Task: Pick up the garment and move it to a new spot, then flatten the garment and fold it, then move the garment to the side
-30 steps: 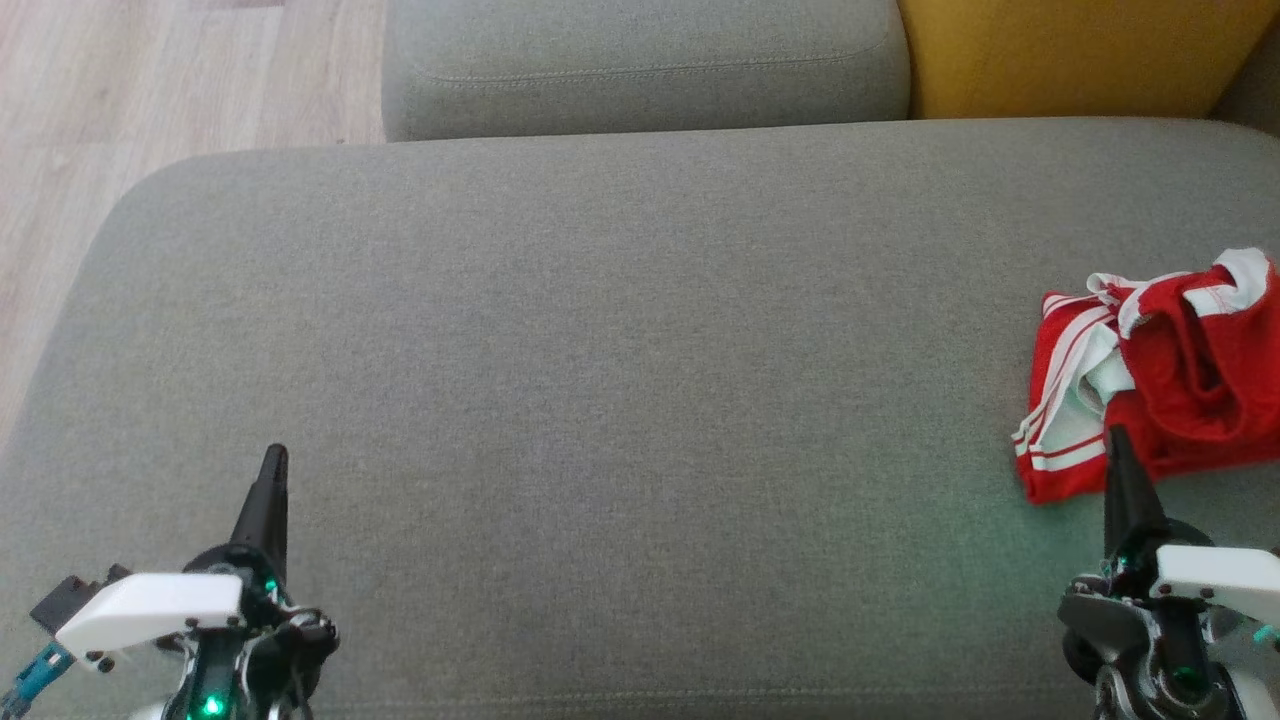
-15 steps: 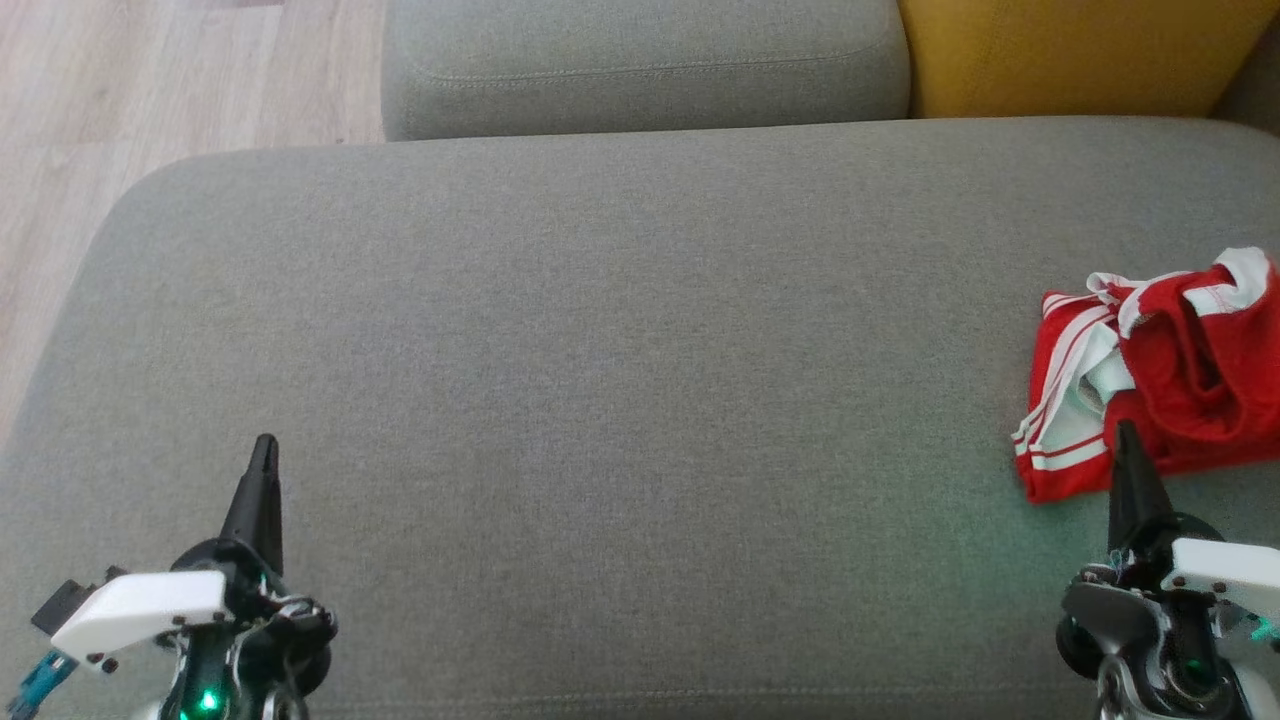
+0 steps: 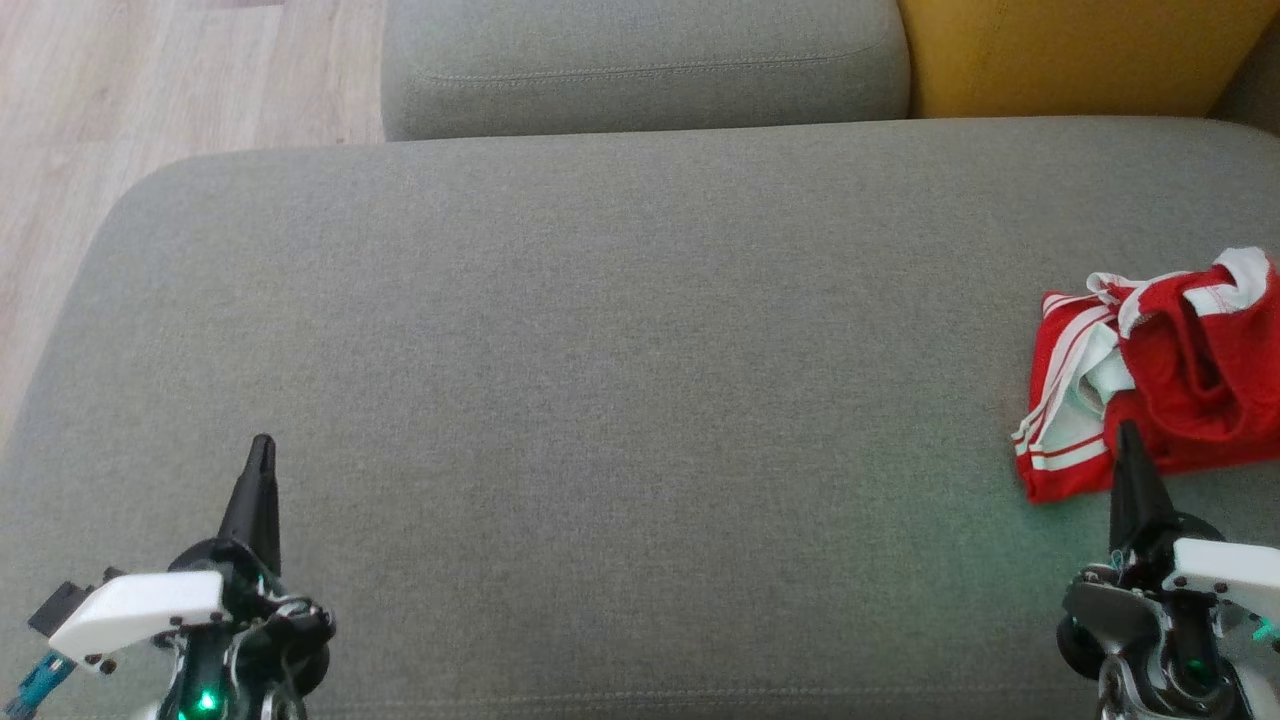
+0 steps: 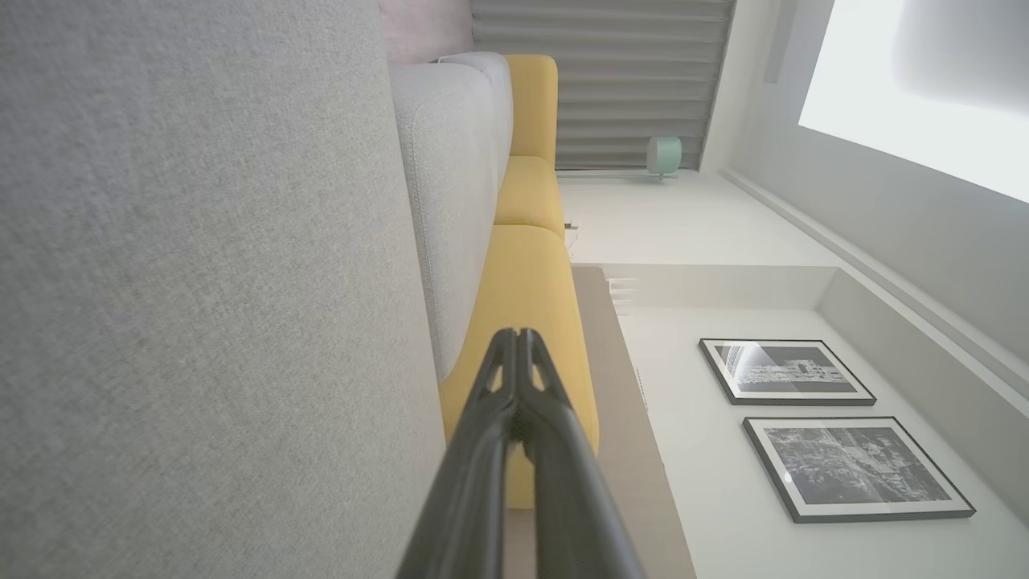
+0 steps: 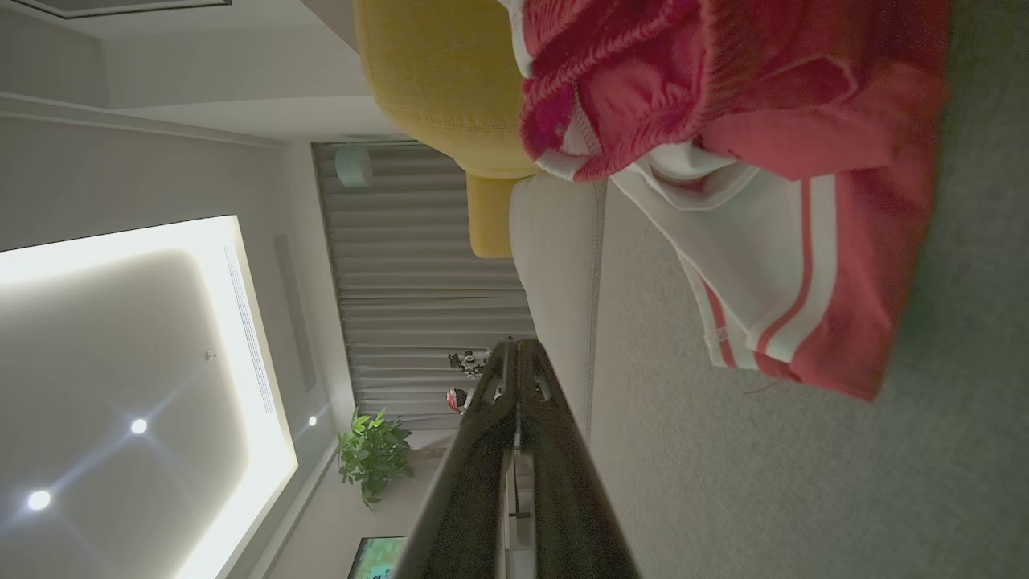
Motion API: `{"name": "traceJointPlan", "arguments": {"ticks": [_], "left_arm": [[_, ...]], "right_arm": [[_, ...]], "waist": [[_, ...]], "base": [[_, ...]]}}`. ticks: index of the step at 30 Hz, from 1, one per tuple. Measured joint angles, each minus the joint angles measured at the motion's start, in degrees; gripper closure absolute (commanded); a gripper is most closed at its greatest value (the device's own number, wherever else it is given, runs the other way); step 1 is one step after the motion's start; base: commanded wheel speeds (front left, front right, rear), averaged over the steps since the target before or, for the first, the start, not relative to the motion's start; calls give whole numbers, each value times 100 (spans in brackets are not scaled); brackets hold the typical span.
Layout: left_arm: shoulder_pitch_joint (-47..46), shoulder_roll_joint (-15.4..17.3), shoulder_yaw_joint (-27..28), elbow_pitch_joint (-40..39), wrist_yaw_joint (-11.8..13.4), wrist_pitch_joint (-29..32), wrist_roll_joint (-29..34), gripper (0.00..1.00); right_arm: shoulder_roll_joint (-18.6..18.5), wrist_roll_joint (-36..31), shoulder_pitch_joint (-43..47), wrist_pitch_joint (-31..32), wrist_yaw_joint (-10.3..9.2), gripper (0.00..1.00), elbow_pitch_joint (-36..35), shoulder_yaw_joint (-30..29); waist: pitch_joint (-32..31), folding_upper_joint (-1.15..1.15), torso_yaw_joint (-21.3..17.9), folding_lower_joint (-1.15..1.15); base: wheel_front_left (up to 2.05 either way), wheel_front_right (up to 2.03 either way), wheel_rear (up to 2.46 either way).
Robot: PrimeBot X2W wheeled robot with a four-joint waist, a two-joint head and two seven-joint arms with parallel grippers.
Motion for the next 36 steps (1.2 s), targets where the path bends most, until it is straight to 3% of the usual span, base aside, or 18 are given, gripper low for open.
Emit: {"name": "traceJointPlan", "arguments": {"ticks": [36], "left_arm": [[-2, -33, 36, 1, 0, 8, 1, 100]], "right_arm": [[1, 0, 0, 42, 0, 100, 0, -21]], "waist": [[0, 0, 0, 0]], "base": [[0, 0, 0]]}}
